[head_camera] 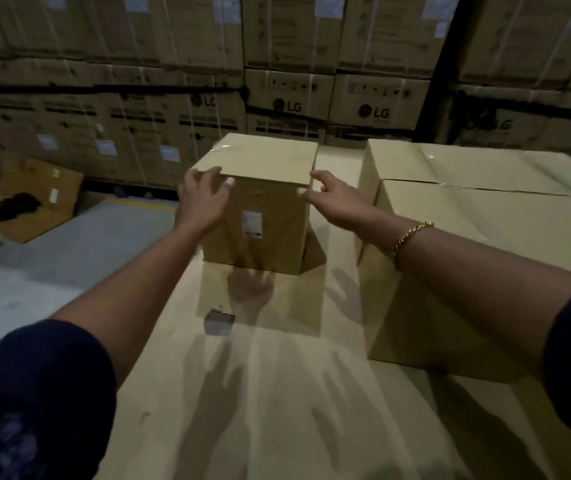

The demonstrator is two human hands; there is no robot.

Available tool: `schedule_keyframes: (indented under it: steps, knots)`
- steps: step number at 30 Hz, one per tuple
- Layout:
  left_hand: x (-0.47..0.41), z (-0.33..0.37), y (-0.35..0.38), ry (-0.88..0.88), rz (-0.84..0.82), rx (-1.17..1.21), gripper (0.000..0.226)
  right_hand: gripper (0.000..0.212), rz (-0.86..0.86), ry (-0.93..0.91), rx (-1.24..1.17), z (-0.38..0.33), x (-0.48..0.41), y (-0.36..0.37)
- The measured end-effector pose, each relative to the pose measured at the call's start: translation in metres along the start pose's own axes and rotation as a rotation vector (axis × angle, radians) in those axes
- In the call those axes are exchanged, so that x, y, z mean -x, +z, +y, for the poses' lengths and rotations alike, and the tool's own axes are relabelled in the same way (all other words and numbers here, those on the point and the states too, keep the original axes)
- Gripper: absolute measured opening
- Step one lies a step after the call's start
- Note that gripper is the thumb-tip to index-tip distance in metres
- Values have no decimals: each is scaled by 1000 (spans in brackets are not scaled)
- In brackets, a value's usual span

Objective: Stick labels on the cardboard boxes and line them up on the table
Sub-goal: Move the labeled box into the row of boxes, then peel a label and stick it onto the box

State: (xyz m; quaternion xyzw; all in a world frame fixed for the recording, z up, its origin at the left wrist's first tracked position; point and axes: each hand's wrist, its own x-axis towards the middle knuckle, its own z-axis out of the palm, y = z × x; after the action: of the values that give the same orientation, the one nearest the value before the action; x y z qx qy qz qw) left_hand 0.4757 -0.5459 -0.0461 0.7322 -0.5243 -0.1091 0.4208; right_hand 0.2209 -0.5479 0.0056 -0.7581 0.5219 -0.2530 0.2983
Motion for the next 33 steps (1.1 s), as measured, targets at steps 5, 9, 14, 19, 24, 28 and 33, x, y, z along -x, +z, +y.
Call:
schedule_keyframes:
  steps: [5,9,14,19,24,28,33]
  knots:
    - [-46,-21,-6,-162,-136,132,65,82,-18,138,-82,18,-53,30]
    - [-50,-25,-4,-152,-137,263,62,93,-45,192,-184,34,-52,35]
    - [7,-3,-21,-109,8,18,62,91,43,119,20,21,6,17]
    - [114,47,-71,-74,207,-104,56,84,80,53,210,-17,105,-18]
    - [239,106,-128,-50,264,-179,47,84,128,59,288,-37,221,-53]
    - [347,142,-159,-34,268,-193,47,78,82,45,372,-36,316,-83]
    - [464,171,-177,-11,225,-187,51,80,79,31,408,-26,423,-123]
